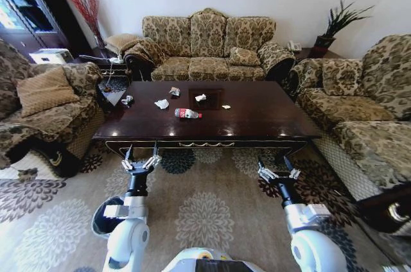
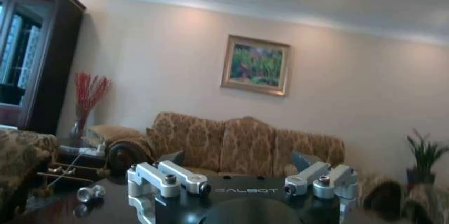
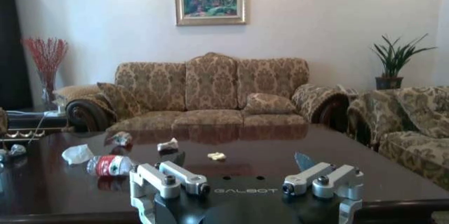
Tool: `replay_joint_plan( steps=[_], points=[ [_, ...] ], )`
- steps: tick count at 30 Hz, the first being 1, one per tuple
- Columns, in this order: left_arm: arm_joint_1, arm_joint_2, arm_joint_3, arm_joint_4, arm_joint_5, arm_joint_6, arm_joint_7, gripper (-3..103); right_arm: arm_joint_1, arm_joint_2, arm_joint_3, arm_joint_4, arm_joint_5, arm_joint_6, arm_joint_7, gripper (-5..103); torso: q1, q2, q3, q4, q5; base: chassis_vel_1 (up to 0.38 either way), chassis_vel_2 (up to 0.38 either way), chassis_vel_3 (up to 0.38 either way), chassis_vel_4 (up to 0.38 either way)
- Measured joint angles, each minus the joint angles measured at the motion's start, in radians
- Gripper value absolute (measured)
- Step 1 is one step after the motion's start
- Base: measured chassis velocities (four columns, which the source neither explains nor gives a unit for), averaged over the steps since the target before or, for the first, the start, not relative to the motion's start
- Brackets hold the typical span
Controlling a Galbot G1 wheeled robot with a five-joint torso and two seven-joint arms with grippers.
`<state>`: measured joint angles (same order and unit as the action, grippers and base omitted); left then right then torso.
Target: Move to the front of the table and place the trash on the table into the trash bin.
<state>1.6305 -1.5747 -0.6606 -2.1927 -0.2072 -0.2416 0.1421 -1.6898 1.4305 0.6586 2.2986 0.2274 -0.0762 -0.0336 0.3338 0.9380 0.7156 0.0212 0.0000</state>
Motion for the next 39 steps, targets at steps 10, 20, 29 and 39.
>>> replay_joint_plan(
  steps=[10, 20, 29, 39],
  points=[
    [0.036, -0.005, -0.012, 0.02, 0.06, -0.004, -0.031, 100, 0.006, -0.006, -0.002, -0.022, -0.013, 0.012, 0.002, 100, 0.0, 0.0, 0.0, 0.0003, 0.0, 0.0, 0.0, 0.0, 0.0],
    [0.095, -0.013, -0.032, -0.041, 0.083, 0.227, -0.042, 100, -0.006, -0.02, -0.024, -0.069, -0.013, 0.024, 0.015, 100, 0.0, 0.0, 0.0, 0.0003, 0.0001, 0.0, 0.0, 0.0, 0.0],
    [0.095, -0.007, -0.023, -0.001, -0.021, 0.478, -0.114, 99, -0.012, -0.011, -0.021, -0.147, -0.103, 0.106, -0.041, 100, 0.0, 0.0, 0.0, 0.0, 0.0, 0.0, 0.0, 0.0, 0.0],
    [0.094, 0.01, -0.037, 0.054, -0.024, 0.479, -0.123, 99, -0.001, -0.003, -0.017, -0.202, -0.109, 0.149, -0.049, 100, 0.0, 0.0, 0.0, 0.0001, 0.0001, 0.022, 0.026, -0.025, -0.032]
  ],
)
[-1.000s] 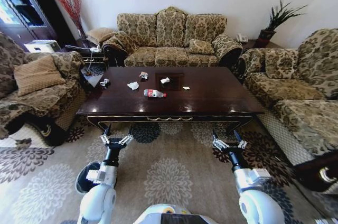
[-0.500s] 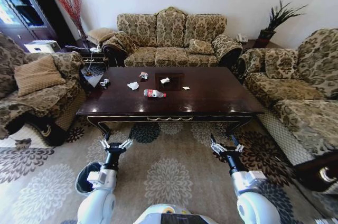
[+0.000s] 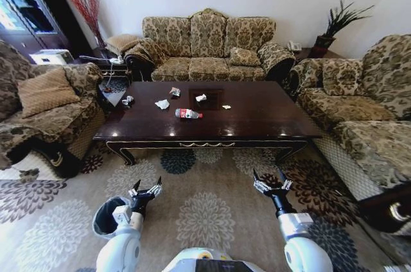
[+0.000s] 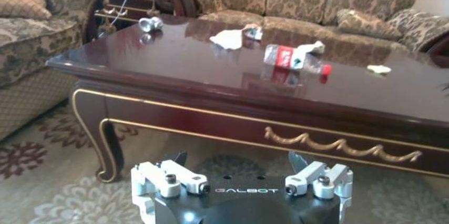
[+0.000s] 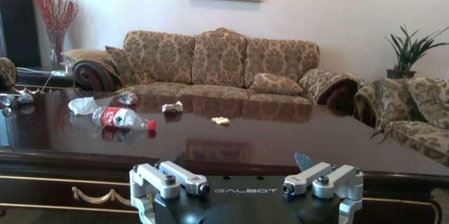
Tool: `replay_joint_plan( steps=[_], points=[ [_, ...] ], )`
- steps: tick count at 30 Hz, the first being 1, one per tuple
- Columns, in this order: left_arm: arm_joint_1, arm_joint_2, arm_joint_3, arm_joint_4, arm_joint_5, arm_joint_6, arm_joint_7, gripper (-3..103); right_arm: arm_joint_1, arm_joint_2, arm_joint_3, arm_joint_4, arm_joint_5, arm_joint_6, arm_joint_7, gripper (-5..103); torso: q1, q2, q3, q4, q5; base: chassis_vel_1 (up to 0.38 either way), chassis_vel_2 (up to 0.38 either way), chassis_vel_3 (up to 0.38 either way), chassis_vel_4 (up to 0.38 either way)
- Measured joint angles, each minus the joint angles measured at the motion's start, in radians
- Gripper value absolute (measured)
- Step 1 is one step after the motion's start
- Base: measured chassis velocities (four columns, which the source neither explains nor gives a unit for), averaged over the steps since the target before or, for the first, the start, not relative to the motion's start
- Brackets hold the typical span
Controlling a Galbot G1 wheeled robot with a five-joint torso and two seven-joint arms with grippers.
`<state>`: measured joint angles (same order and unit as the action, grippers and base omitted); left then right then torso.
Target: Move to the front of the table and place the trash on the table into the trash bin.
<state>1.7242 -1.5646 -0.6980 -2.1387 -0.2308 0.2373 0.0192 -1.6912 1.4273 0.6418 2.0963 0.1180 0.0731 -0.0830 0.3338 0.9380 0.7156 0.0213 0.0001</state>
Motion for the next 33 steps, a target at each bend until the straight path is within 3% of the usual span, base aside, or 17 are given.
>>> replay_joint_plan(
  steps=[11, 16, 20, 23, 28, 33],
  points=[
    [-0.015, 0.002, -0.006, 0.07, 0.02, 0.002, -0.024, 99, 0.005, -0.002, 0.003, -0.019, 0.021, 0.019, -0.007, 100, 0.0, 0.0, 0.0, 0.0, -0.0003, 0.208, 0.233, -0.222, -0.229],
    [-0.036, 0.038, -0.03, 0.15, 0.057, 0.008, -0.022, 99, -0.003, -0.006, 0.005, -0.02, 0.064, 0.033, -0.008, 100, 0.0, 0.0, 0.0, 0.0001, -0.0002, 0.295, 0.319, -0.297, -0.285],
    [-0.074, 0.113, -0.052, 0.315, 0.133, 0.021, 0.005, 100, -0.022, -0.01, 0.022, -0.018, 0.072, 0.047, -0.024, 100, 0.0, 0.0, 0.0, 0.0, -0.0005, 0.231, 0.235, -0.213, -0.212],
    [-0.102, 0.155, -0.051, 0.409, 0.133, 0.037, 0.018, 100, -0.035, -0.017, 0.031, -0.019, 0.075, 0.048, -0.025, 100, 0.0, 0.0, 0.0, 0.0003, -0.0017, 0.15, 0.103, -0.091, -0.109],
    [-0.19, 0.226, -0.034, 0.565, 0.112, 0.081, 0.046, 100, -0.049, -0.03, 0.05, -0.028, 0.079, 0.056, -0.021, 100, 0.0, 0.0, 0.0, 0.0, 0.0004, -0.018, -0.011, 0.006, 0.008],
    [-0.264, 0.281, -0.018, 0.725, 0.133, 0.092, 0.061, 100, -0.059, -0.032, 0.057, -0.029, 0.085, 0.056, -0.015, 100, 0.0, 0.0, 0.0, -0.0002, 0.0001, -0.036, -0.02, 0.009, 0.015]
  ],
)
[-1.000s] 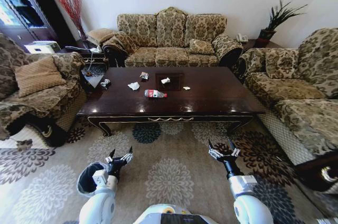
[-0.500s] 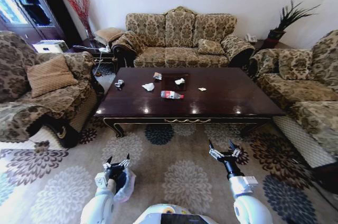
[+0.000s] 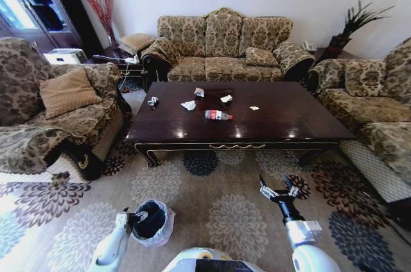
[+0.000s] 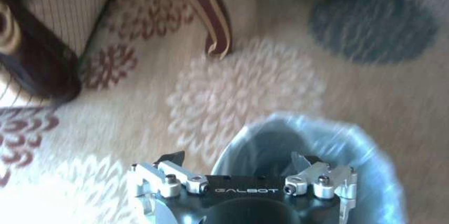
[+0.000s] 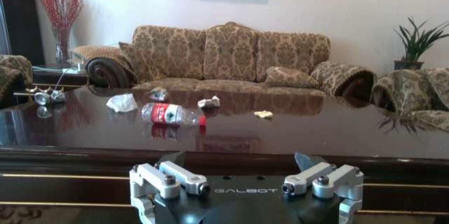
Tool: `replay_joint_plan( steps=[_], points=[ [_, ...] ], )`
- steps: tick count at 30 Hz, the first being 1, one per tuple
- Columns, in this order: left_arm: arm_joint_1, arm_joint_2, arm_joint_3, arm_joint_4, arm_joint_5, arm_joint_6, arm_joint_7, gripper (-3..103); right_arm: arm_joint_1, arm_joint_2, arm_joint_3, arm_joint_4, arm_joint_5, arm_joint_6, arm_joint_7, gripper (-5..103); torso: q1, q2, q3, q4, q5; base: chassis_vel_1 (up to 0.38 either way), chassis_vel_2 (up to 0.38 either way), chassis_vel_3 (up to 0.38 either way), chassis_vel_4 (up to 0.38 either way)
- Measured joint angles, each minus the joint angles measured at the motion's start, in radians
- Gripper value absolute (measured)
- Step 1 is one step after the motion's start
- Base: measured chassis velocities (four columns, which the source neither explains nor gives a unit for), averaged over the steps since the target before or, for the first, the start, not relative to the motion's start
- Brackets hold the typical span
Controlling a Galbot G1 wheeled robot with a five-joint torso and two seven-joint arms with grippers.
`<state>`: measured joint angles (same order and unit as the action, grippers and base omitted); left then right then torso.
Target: Move to the front of the table and place the trash on the table into the trash bin.
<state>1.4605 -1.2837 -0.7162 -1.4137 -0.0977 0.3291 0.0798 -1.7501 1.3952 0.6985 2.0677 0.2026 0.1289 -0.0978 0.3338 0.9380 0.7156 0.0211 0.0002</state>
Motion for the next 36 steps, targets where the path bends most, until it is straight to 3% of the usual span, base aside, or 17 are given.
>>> replay_joint_plan(
  steps=[8, 14, 19, 25, 36],
  points=[
    [-0.084, 0.063, 0.016, 0.221, -0.012, -0.024, 0.02, 100, 0.002, 0.002, 0.001, 0.0, 0.004, -0.005, 0.004, 100, 0.0, 0.0, 0.0, 0.0003, -0.0005, 0.0, 0.0, 0.0, 0.0],
    [-0.148, 0.068, 0.03, 0.339, -0.029, -0.029, 0.037, 103, 0.001, 0.002, 0.005, -0.001, 0.002, -0.01, 0.007, 100, 0.0, 0.0, 0.0, 0.0001, -0.0002, 0.0, 0.0, 0.0, 0.0],
    [-0.234, 0.067, 0.035, 0.488, -0.066, -0.033, 0.086, 93, -0.001, -0.011, 0.023, 0.005, 0.003, -0.021, 0.017, 100, 0.0, 0.0, 0.0, 0.0003, -0.0004, 0.0, 0.0, 0.0, 0.0],
    [-0.269, 0.063, 0.039, 0.536, -0.066, -0.055, 0.124, 77, -0.002, -0.007, 0.025, 0.006, 0.002, -0.025, 0.018, 100, 0.0, 0.0, 0.0, 0.0002, -0.0002, 0.0, 0.0, 0.0, 0.0],
    [-0.288, 0.052, 0.039, 0.569, -0.055, -0.094, 0.124, 44, 0.0, 0.004, 0.017, 0.006, -0.005, -0.03, 0.018, 100, 0.0, 0.0, 0.0, 0.0002, 0.0, 0.0, 0.0, 0.0, 0.0]
  ],
)
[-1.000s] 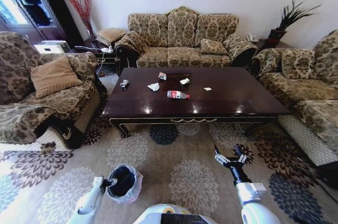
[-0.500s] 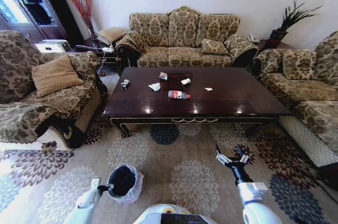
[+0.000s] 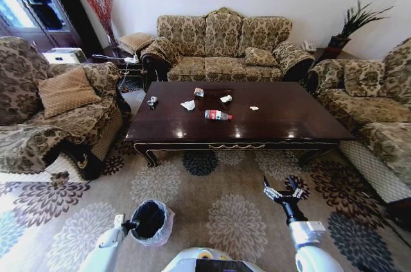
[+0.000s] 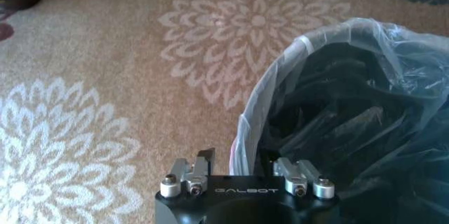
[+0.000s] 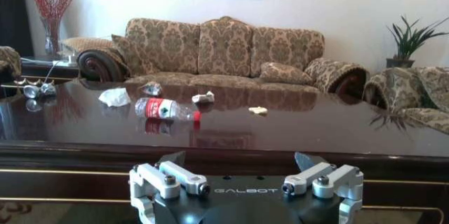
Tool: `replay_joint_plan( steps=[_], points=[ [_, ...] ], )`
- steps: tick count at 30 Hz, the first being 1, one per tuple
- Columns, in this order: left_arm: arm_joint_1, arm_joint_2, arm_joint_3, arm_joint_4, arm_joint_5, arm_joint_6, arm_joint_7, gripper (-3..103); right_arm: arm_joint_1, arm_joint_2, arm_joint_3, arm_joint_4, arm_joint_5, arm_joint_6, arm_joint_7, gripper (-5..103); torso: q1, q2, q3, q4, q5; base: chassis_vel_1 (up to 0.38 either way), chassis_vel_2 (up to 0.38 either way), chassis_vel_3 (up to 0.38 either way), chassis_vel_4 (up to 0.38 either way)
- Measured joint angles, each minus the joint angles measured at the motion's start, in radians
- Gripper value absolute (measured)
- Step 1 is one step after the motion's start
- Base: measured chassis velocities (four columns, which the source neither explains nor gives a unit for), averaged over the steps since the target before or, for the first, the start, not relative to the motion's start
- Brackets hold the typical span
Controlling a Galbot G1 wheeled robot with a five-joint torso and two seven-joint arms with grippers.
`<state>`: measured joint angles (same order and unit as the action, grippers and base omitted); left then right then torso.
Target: Move to the front of the table and place the trash on the table into the trash bin.
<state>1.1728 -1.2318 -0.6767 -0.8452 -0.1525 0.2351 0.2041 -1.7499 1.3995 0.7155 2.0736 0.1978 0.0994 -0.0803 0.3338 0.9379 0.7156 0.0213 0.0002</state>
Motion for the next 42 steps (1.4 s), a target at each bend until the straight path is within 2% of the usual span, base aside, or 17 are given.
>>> replay_joint_plan(
  steps=[2, 5, 9, 12, 14, 17, 20, 23, 27, 28, 31, 33, 34, 36, 39, 41, 42],
  points=[
    [0.002, -0.002, 0.0, -0.001, 0.001, -0.003, 0.001, 44, 0.0, 0.0, 0.0, 0.0, 0.0, 0.001, 0.0, 100, 0.0, 0.0, 0.0, 0.0, 0.0, 0.0, 0.0, 0.0, 0.0],
    [0.009, -0.008, -0.002, -0.002, 0.01, -0.015, 0.005, 32, -0.001, -0.001, 0.001, 0.0, 0.001, 0.004, 0.0, 100, 0.0, 0.0, 0.0, 0.0001, 0.0, 0.0, 0.0, 0.0, 0.0],
    [0.007, -0.013, -0.005, 0.006, 0.014, -0.026, 0.014, 24, -0.002, -0.001, 0.003, 0.003, 0.01, 0.005, 0.007, 100, 0.0, 0.0, 0.0, 0.0002, 0.0001, 0.0, 0.0, 0.0, 0.0],
    [0.005, -0.02, -0.008, 0.009, 0.014, -0.034, 0.016, 14, -0.007, -0.004, 0.007, 0.006, 0.016, 0.006, 0.008, 100, 0.0, 0.0, 0.0, 0.0002, 0.0002, 0.0, 0.0, 0.0, 0.0],
    [0.005, -0.021, -0.008, 0.01, 0.015, -0.039, 0.016, 14, -0.008, -0.005, 0.008, 0.007, 0.019, 0.007, 0.008, 100, 0.0, 0.0, 0.0, 0.0002, 0.0002, 0.0, 0.0, 0.0, 0.0],
    [0.003, -0.028, -0.01, 0.011, 0.01, -0.053, 0.016, 3, -0.012, -0.006, 0.006, 0.021, 0.063, -0.001, 0.008, 100, 0.0, 0.0, 0.0, -0.0001, 0.0002, 0.0, 0.0, 0.0, 0.0],
    [0.006, -0.03, -0.01, 0.009, 0.0, -0.055, 0.01, 1, -0.012, -0.005, 0.003, 0.027, 0.082, -0.002, 0.004, 100, 0.0, 0.0, 0.0, -0.0004, -0.0004, 0.0, 0.0, 0.0, 0.0],
    [0.034, -0.03, -0.014, -0.028, -0.052, -0.051, -0.01, 0, -0.005, -0.005, 0.0, 0.035, 0.108, -0.001, 0.001, 100, 0.0, 0.0, 0.0, -0.0003, -0.001, 0.0, 0.0, 0.0, 0.0],
    [0.132, -0.014, -0.031, -0.217, -0.165, -0.043, -0.05, 0, 0.031, -0.012, -0.007, 0.026, 0.127, 0.033, -0.01, 100, 0.0, 0.0, 0.0, 0.0001, -0.0004, 0.0, 0.0, 0.0, 0.0],
    [0.132, -0.014, -0.031, -0.217, -0.165, -0.043, -0.05, 0, 0.031, -0.012, -0.007, 0.026, 0.127, 0.033, -0.01, 100, 0.0, 0.0, 0.0, 0.0001, -0.0004, 0.0, 0.0, 0.0, 0.0],
    [0.214, -0.012, -0.067, -0.398, -0.198, -0.051, -0.091, 0, 0.068, -0.016, -0.016, 0.007, 0.126, 0.064, -0.018, 100, 0.0, 0.0, 0.0, -0.0003, -0.0006, 0.0, 0.0, 0.0, 0.0],
    [0.239, -0.015, -0.084, -0.449, -0.205, -0.051, -0.102, 0, 0.078, -0.018, -0.017, 0.002, 0.123, 0.072, -0.018, 100, 0.0, 0.0, 0.0, -0.0001, -0.0007, 0.0, 0.0, 0.0, 0.0],
    [0.277, -0.021, -0.113, -0.528, -0.212, -0.052, -0.115, 0, 0.09, -0.021, -0.02, -0.005, 0.124, 0.084, -0.018, 100, 0.0, 0.0, 0.0, 0.0001, -0.0005, 0.0, 0.0, 0.0, 0.0],
    [0.294, -0.024, -0.127, -0.564, -0.215, -0.052, -0.118, 0, 0.095, -0.023, -0.02, -0.007, 0.124, 0.089, -0.018, 100, 0.0, 0.0, 0.0, 0.0001, -0.0004, 0.0, 0.0, 0.0, 0.0],
    [0.411, -0.044, -0.215, -0.78, -0.245, -0.053, -0.136, 0, 0.117, -0.032, -0.023, -0.019, 0.129, 0.109, -0.019, 100, 0.0, 0.0, 0.0, 0.0001, -0.0002, 0.0, 0.0, 0.0, 0.0],
    [0.465, -0.054, -0.257, -0.887, -0.263, -0.053, -0.145, 0, 0.129, -0.033, -0.026, -0.027, 0.129, 0.124, -0.019, 100, 0.0, 0.0, 0.0, 0.0005, -0.0001, 0.0, 0.0, 0.0, 0.0],
    [0.465, -0.054, -0.257, -0.887, -0.263, -0.053, -0.145, 0, 0.129, -0.033, -0.026, -0.027, 0.129, 0.124, -0.019, 100, 0.0, 0.0, 0.0, 0.0005, -0.0001, 0.0, 0.0, 0.0, 0.0]
  ],
)
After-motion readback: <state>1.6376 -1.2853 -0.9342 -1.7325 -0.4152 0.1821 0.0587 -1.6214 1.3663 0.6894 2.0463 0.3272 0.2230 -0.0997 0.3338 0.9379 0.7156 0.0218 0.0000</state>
